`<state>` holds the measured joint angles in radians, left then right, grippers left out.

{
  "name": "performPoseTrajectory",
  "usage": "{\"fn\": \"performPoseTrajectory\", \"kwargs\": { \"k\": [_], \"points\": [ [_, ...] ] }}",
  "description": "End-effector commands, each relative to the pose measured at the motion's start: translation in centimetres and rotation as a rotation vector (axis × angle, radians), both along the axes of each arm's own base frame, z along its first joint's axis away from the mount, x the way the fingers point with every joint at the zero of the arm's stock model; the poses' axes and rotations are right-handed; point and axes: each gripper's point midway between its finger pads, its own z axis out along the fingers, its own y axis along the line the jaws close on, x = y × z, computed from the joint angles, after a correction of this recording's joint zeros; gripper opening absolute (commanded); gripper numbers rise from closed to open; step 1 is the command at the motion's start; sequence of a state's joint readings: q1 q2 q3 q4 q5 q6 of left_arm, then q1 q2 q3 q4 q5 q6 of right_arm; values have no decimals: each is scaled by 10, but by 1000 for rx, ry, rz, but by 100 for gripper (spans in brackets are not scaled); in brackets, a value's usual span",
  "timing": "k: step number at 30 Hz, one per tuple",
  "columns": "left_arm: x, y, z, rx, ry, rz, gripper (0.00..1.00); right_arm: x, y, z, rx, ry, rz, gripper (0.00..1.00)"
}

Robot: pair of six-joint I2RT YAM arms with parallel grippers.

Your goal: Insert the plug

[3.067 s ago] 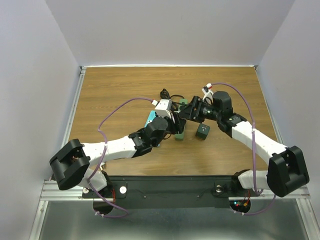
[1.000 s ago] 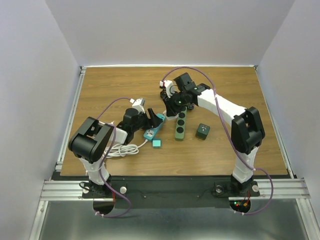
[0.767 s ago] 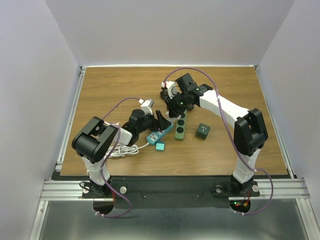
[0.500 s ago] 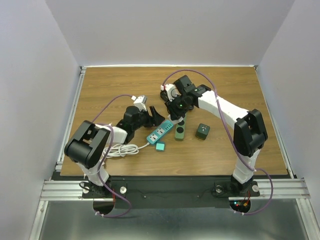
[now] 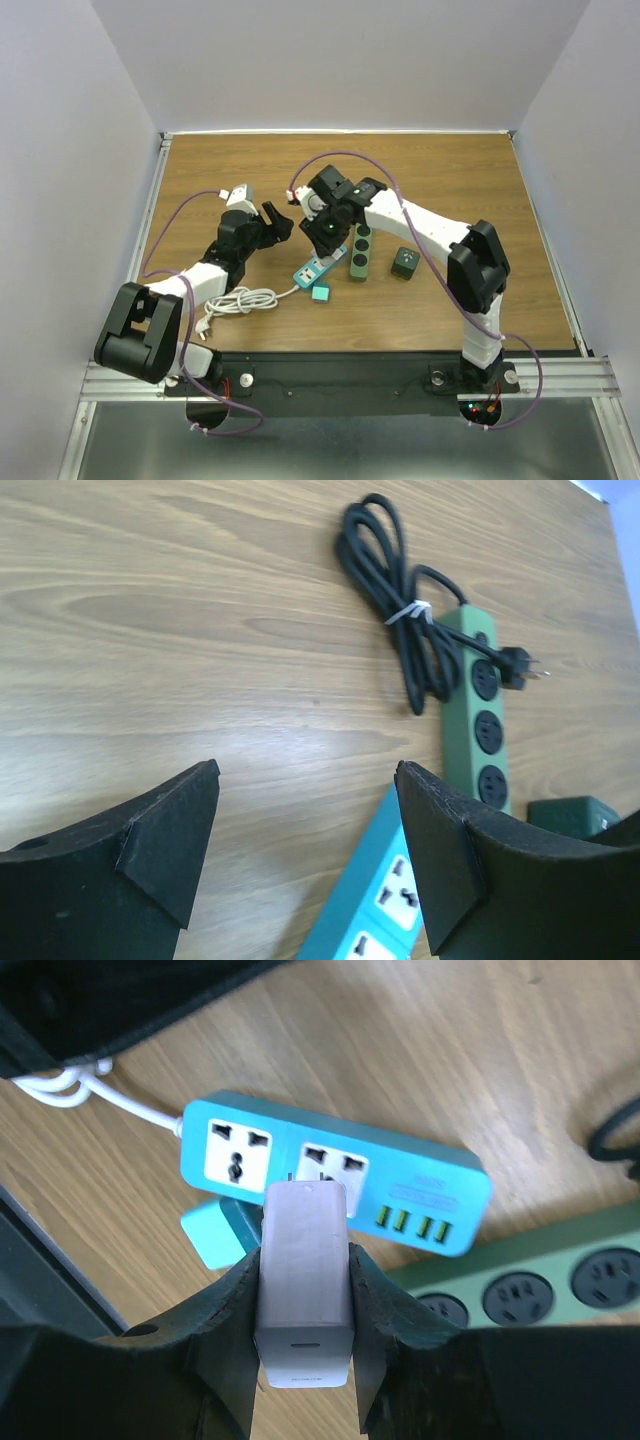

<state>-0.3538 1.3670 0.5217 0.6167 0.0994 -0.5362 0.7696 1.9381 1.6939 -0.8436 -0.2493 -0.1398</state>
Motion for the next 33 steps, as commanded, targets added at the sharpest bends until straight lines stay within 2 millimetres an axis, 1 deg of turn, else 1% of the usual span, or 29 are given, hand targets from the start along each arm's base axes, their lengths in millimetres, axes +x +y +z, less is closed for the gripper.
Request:
{"fn": "performPoseTrajectory", "kwargs": {
  "k": [1,2,3,4,8,15,22,33],
  "points": [
    [-1,22,5,13,-12,64,82,-3,13,-2,-23,6,1,0],
    [-2,24,10,11,-24,68,83,-4,13,-9,-38,13,1,0],
    [-3,26,9,15,-21,72,82,-3,13,-9,-44,13,-1,0],
    [-3,30,12,19,-28,77,83,-2,12,-15,-65,15,-2,0],
    [-5,36,12,29,-25,88,83,-1,9,-20,-104,9,-6,0],
    [-7,41,12,37,-28,95,83,8,2,-19,-143,-32,-22,1],
    [-8,43,11,48,-26,95,83,5,3,-23,-143,-12,-8,0],
    [-8,42,6,56,-14,92,83,2,16,-17,-102,3,14,0]
  ]
}}
